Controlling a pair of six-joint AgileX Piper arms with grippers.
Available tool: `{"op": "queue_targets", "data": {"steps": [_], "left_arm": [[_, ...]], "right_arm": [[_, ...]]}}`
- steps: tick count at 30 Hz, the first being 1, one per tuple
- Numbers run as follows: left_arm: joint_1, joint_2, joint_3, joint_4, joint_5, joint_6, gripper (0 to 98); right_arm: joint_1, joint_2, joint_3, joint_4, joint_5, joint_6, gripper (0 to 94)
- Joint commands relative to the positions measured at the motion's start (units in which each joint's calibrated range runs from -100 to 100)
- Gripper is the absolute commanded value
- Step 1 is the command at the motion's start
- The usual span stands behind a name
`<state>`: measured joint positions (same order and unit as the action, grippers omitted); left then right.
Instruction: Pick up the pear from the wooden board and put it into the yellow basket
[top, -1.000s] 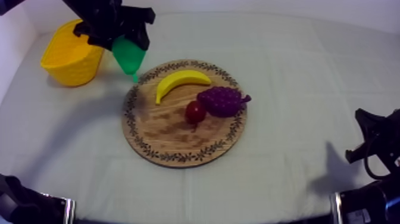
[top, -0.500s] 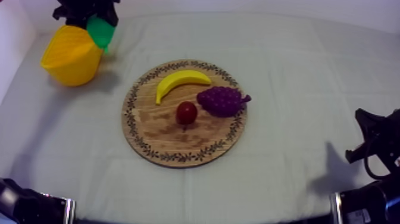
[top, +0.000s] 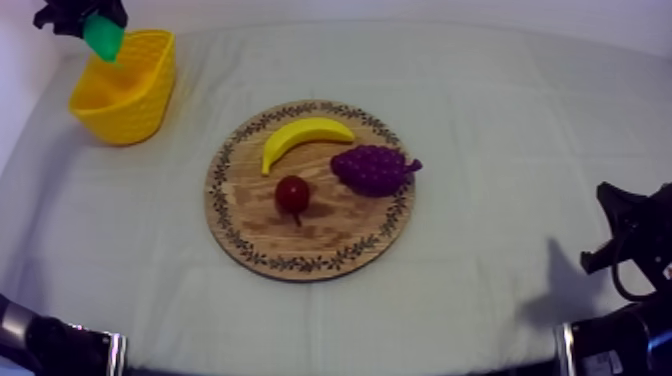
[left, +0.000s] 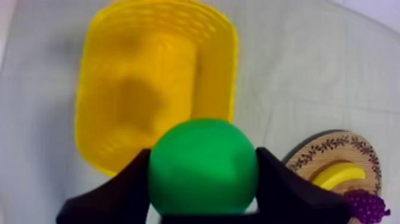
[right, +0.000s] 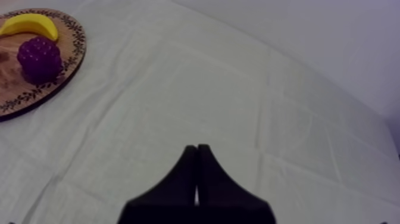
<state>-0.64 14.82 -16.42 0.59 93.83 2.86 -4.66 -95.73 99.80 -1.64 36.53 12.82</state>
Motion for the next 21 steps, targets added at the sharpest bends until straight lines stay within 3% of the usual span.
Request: {"op": "queue_targets", "data": {"steps": [1, 21], "left_arm": [[-1.2, 0.5, -1.5, -0.03, 0.4, -0.1, 46.3], [-3.6, 11.3, -5.6, -0.09, -2.5, -1.2, 46.8]], "right_arm": [[0.0, 0.0, 0.0, 0.0, 0.0, 0.0, 0.2], [0.0, 0.0, 0.0, 0.0, 0.0, 0.0, 0.2]]}}
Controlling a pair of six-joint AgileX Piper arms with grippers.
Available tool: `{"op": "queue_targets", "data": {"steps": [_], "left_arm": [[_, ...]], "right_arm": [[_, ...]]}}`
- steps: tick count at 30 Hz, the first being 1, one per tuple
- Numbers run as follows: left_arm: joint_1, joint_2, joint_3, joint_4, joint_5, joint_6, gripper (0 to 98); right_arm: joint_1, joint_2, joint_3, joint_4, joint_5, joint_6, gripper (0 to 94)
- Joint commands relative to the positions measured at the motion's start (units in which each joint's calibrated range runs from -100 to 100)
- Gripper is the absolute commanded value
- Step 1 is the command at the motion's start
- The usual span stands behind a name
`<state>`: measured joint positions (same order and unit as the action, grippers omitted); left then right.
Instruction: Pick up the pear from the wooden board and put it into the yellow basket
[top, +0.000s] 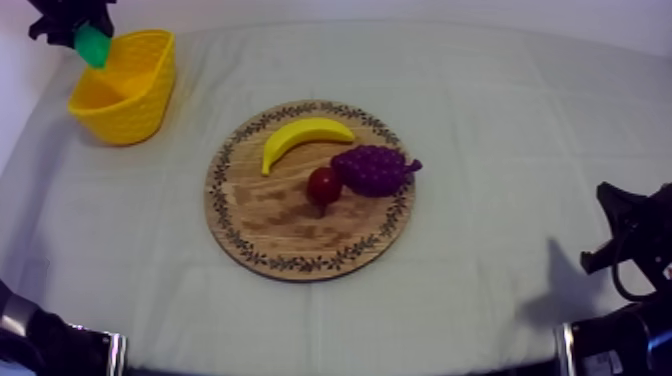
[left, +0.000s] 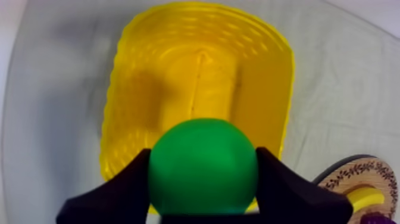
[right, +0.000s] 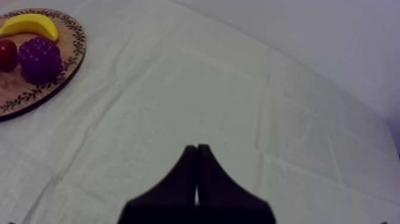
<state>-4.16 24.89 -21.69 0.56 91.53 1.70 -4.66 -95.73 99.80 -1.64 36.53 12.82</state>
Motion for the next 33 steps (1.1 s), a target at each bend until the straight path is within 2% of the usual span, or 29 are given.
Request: {"op": "queue_targets", "data": {"steps": [1, 23, 33], "left_arm": [[-0.1, 2.2, -0.7, -0.01, -0.5, 0.0, 46.9], [-0.5, 21.0, -8.7, 0.89, -3.6, 0.8, 48.4], [-0.6, 21.0, -7.1, 2.55, -4.8, 1.6, 82.5]], "right_arm": [[0.0, 0.0, 0.0, 0.0, 0.0, 0.0, 0.2], [0.0, 0.0, 0.0, 0.0, 0.0, 0.0, 0.2], [0.0, 0.0, 0.0, 0.0, 0.0, 0.0, 0.2]]}}
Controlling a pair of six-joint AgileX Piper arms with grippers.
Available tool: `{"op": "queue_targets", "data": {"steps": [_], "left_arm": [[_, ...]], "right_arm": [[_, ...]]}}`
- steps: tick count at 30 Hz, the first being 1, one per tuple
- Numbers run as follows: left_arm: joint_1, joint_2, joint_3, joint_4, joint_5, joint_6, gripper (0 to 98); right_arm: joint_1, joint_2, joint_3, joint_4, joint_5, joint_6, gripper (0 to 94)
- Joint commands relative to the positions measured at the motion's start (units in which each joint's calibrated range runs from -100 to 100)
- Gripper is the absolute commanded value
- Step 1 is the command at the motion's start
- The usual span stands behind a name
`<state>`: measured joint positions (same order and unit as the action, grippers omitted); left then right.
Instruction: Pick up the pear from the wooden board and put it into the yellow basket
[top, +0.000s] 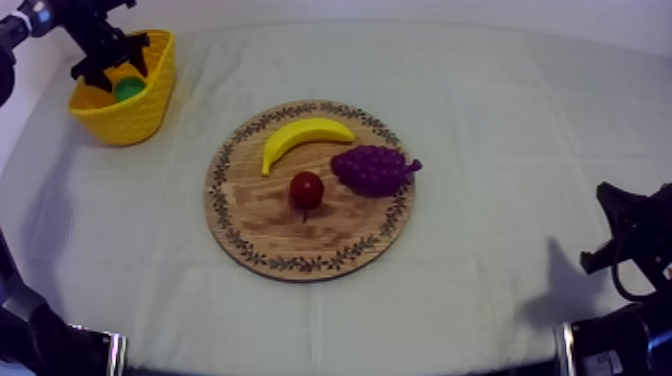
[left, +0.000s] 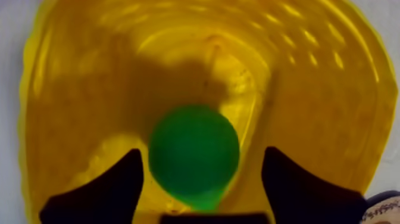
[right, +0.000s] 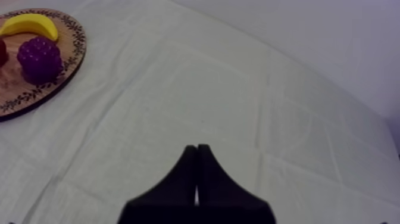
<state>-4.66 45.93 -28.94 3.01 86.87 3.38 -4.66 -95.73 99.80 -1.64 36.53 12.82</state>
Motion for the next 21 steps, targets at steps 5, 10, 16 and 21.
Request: {"op": "queue_targets", "data": {"steps": [5, 10, 16, 21], "left_arm": [[-0.1, -0.2, 0.8, 0.28, -0.6, -0.1, 92.3], [-0.2, -1.8, 2.3, 0.18, -0.6, -0.1, 95.0], [-0.4, -6.1, 6.4, 0.4, -0.6, -0.2, 95.6], [-0.5, -12.1, 11.2, 1.09, -0.8, -1.2, 94.0]], "right_arm": [[0.0, 0.0, 0.0, 0.0, 0.0, 0.0, 0.2], [0.0, 0.0, 0.0, 0.0, 0.0, 0.0, 0.2], [0.0, 0.0, 0.0, 0.0, 0.0, 0.0, 0.2], [0.0, 0.0, 0.0, 0.0, 0.0, 0.0, 0.2]]}}
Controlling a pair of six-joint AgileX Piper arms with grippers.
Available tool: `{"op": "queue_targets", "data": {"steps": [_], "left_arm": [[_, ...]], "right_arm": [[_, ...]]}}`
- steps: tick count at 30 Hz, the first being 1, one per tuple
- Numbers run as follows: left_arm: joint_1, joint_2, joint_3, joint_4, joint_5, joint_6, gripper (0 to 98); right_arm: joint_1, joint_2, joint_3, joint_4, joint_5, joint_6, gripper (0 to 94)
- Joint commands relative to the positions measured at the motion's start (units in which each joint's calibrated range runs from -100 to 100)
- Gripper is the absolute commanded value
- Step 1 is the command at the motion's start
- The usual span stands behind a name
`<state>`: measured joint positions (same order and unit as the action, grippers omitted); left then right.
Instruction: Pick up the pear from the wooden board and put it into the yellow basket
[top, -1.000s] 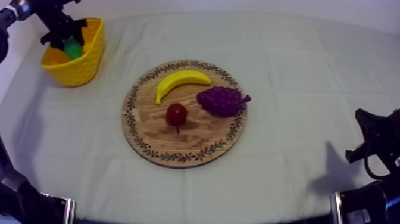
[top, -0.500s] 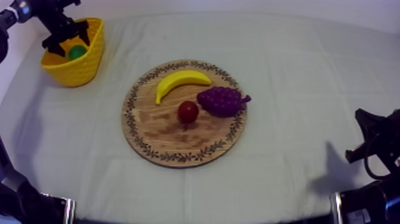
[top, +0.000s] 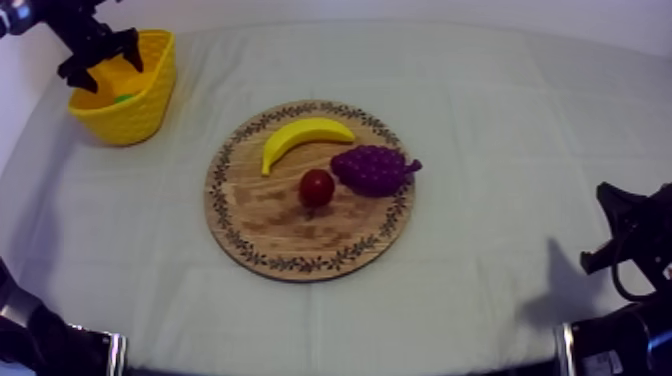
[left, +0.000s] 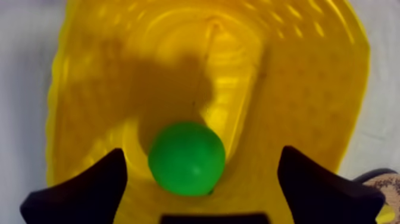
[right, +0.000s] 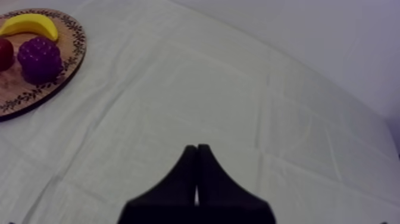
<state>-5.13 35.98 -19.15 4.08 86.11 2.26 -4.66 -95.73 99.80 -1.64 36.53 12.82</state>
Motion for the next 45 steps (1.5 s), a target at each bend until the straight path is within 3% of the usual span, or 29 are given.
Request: {"op": "queue_targets", "data": {"steps": [1, 13, 23, 29, 37, 45], "left_arm": [[0.0, -3.5, 2.4, 0.07, 0.0, -0.1, 93.3], [-0.7, -22.1, 15.4, 1.08, 0.1, -0.7, 78.1], [-2.0, -37.9, 28.5, 4.76, -4.1, -4.3, 71.6], [-2.6, -47.7, 36.3, 5.5, -7.1, -5.1, 68.3], [-2.4, -60.2, 47.6, 5.39, -13.7, -5.2, 61.6], [-2.0, -72.7, 62.0, 5.27, -26.5, -5.2, 50.8]], "right_arm": [[0.0, 0.0, 0.0, 0.0, 0.0, 0.0, 0.2], [0.0, 0.0, 0.0, 0.0, 0.0, 0.0, 0.2], [0.0, 0.0, 0.0, 0.0, 0.0, 0.0, 0.2], [0.0, 0.0, 0.0, 0.0, 0.0, 0.0, 0.2], [0.0, 0.0, 0.0, 0.0, 0.0, 0.0, 0.2], [0.0, 0.0, 0.0, 0.0, 0.0, 0.0, 0.2]]}}
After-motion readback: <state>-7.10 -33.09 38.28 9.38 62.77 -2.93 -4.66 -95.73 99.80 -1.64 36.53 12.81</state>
